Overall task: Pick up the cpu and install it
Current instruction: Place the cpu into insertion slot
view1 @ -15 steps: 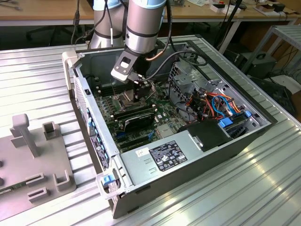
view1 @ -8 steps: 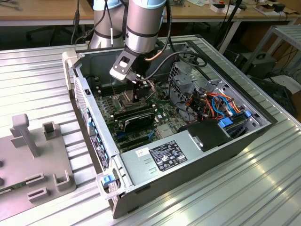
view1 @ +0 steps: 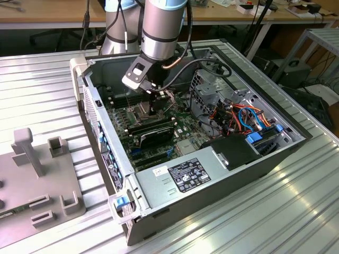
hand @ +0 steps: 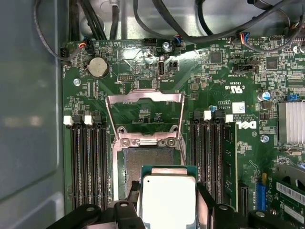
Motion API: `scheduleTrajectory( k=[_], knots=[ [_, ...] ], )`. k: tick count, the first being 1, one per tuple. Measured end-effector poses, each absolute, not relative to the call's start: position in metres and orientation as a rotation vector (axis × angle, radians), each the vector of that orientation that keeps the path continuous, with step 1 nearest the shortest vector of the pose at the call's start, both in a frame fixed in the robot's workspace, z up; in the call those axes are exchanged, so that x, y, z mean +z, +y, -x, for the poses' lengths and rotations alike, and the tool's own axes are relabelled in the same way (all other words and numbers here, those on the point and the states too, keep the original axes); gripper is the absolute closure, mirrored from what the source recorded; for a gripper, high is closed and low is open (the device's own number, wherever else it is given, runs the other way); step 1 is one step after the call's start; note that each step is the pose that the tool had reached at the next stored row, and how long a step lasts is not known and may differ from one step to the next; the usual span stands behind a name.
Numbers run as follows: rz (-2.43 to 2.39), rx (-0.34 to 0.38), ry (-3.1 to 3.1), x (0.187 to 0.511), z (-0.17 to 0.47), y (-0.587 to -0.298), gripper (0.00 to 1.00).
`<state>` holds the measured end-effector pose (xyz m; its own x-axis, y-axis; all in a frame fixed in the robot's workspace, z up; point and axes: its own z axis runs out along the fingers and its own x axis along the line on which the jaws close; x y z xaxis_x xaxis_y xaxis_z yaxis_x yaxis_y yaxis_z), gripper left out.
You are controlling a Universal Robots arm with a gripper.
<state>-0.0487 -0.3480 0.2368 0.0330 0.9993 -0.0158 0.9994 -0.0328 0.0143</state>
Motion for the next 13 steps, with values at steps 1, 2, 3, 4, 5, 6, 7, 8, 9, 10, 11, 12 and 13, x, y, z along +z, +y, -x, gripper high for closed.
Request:
scheduleTrajectory(
  k=[1, 2, 3, 4, 5, 6, 7, 8, 9, 10, 11, 12, 13],
  knots=[
    [-2.242, -0.003, 2.170, 0.2368, 0.0487, -0.3472, 0.45],
    [-2.242, -0.002, 2.170, 0.2367, 0.0487, -0.3458, 0.45],
    [-2.242, -0.002, 2.170, 0.2365, 0.0487, -0.3448, 0.45],
    [-2.243, -0.003, 2.170, 0.2363, 0.0487, -0.3433, 0.45],
    [-2.242, -0.002, 2.170, 0.2359, 0.0482, -0.3426, 0.45],
    [-2.242, -0.002, 2.170, 0.2352, 0.0468, -0.3421, 0.45],
    [-2.242, -0.002, 2.170, 0.2344, 0.0454, -0.3418, 0.45],
    [-2.242, -0.003, 2.170, 0.2335, 0.0441, -0.3414, 0.45],
    [-2.242, -0.003, 2.170, 0.2326, 0.0437, -0.3410, 0.45],
    [-2.240, -0.002, 2.172, 0.2310, 0.0434, -0.3403, 0.45],
    [-2.234, -0.002, 2.178, 0.2294, 0.0433, -0.3397, 0.45],
    [-2.227, -0.001, 2.184, 0.2283, 0.0433, -0.3394, 0.45],
    [-2.221, 0.000, 2.190, 0.2275, 0.0433, -0.3391, 0.45]
  ],
)
